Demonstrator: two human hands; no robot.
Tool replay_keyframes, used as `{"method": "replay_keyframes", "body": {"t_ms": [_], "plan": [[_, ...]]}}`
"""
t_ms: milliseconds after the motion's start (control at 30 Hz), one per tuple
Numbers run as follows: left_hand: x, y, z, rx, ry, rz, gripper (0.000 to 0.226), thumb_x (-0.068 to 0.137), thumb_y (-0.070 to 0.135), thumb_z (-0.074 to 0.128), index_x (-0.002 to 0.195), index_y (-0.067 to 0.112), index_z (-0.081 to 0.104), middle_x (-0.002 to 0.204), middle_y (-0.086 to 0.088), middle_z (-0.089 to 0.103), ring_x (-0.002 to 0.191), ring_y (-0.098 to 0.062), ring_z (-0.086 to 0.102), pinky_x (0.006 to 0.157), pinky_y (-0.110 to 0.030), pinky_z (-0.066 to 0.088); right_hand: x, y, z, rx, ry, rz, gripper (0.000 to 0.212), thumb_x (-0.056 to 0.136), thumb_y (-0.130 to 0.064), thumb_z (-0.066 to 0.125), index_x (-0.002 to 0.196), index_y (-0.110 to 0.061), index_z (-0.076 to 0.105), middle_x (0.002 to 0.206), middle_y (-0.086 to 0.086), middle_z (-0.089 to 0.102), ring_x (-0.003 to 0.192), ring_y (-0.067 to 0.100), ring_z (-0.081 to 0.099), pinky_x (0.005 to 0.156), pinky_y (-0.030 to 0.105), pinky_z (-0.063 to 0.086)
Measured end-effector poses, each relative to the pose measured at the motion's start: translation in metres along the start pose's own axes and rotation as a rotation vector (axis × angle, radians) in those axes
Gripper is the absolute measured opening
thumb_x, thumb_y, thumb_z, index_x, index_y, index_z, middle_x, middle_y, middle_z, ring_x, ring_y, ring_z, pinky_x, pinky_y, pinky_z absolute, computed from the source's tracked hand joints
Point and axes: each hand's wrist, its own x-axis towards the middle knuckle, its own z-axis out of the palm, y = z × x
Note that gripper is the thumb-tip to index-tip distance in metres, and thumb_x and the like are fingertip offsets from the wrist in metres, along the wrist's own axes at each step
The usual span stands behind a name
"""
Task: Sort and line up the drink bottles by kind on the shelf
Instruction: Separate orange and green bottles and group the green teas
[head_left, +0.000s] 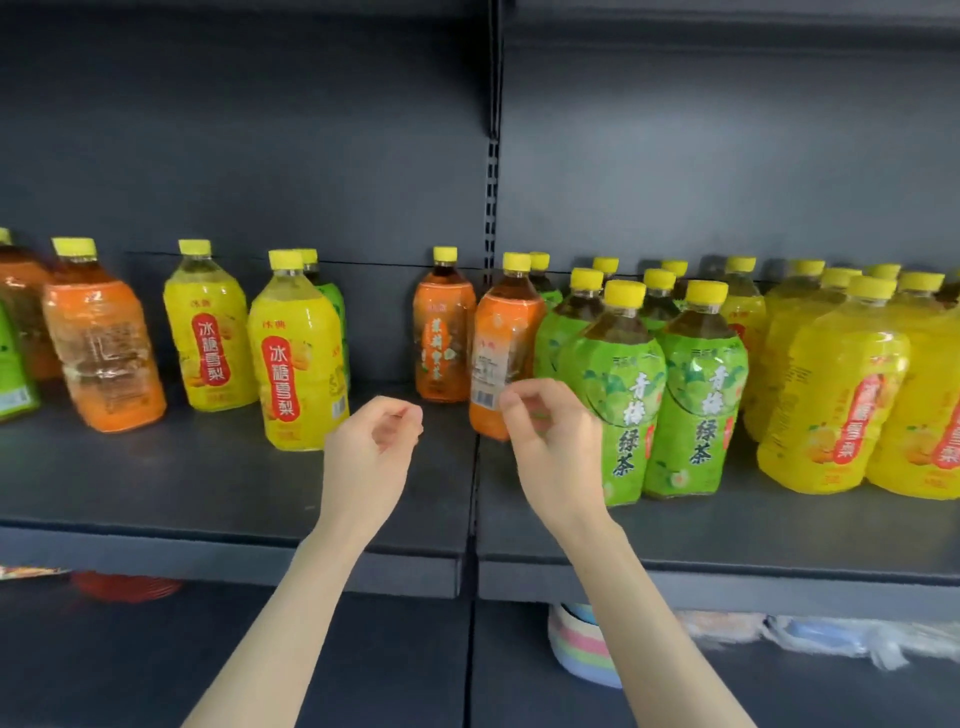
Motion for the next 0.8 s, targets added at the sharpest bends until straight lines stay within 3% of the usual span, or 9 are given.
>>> {"method": "replay_keyframes", "body": {"t_ms": [133,300,433,567,700,800], "plan": [[0.042,-0.036,-0.013,0.001,-0.087,0.046,0.005,0.090,0.015,0.061,0.091,0.016,0.066,0.083,0.005,0.067,0.081,-0.009,0.063,0.068,-0.007,0.044,0.018,-0.004,0.050,-0.071,0.109,0.010,0.017,0.092,-0.018,0.059,0.102,-0.005,0.066,0.100,0.009,0.066,0.090,0.021,0.062,0.082,0.041,0.052],[0.095,-0.051,-0.002,-0.040,-0.111,0.029,0.017,0.091,0.022,0.061,0.105,0.013,0.063,0.093,0.007,0.062,0.082,-0.004,0.058,0.068,-0.004,0.043,0.054,-0.003,0.076,-0.245,0.187,0.045,0.031,0.091,-0.015,0.060,0.120,-0.005,0.057,0.120,0.012,0.058,0.112,0.030,0.053,0.095,0.042,0.043],[0.141,-0.057,0.019,-0.055,-0.088,0.024,0.031,0.092,0.030,0.058,0.118,0.013,0.055,0.113,0.000,0.061,0.100,-0.012,0.057,0.084,-0.023,0.045,0.083,0.001,0.088,-0.292,0.204,0.103,0.051,0.092,-0.017,0.059,0.139,-0.005,0.041,0.144,0.015,0.042,0.135,0.029,0.034,0.112,0.042,0.031],[0.181,-0.060,0.046,-0.137,-0.083,-0.018,0.042,0.093,0.032,0.056,0.128,0.011,0.047,0.129,-0.006,0.051,0.118,-0.020,0.050,0.092,-0.025,0.038,0.103,0.007,0.099,-0.335,0.186,0.110,0.066,0.095,-0.021,0.057,0.149,-0.005,0.023,0.155,0.016,0.028,0.145,0.027,0.021,0.118,0.042,0.019],[0.218,-0.062,0.070,-0.134,-0.121,-0.086,0.061,0.092,0.045,0.052,0.142,0.015,0.033,0.145,-0.007,0.039,0.132,-0.024,0.038,0.109,-0.043,0.034,0.121,0.013,0.109,-0.472,0.248,0.074,0.069,0.095,-0.025,0.056,0.149,-0.001,0.021,0.149,0.019,0.034,0.139,0.034,0.028,0.113,0.041,0.021],[0.232,-0.068,0.080,-0.121,-0.168,-0.147,0.072,0.089,0.055,0.051,0.145,0.016,0.029,0.146,-0.008,0.039,0.134,-0.028,0.037,0.109,-0.053,0.031,0.130,0.016,0.107,-0.584,0.242,0.041,0.071,0.095,-0.028,0.056,0.149,0.001,0.020,0.142,0.020,0.036,0.128,0.034,0.032,0.106,0.037,0.024]]}}
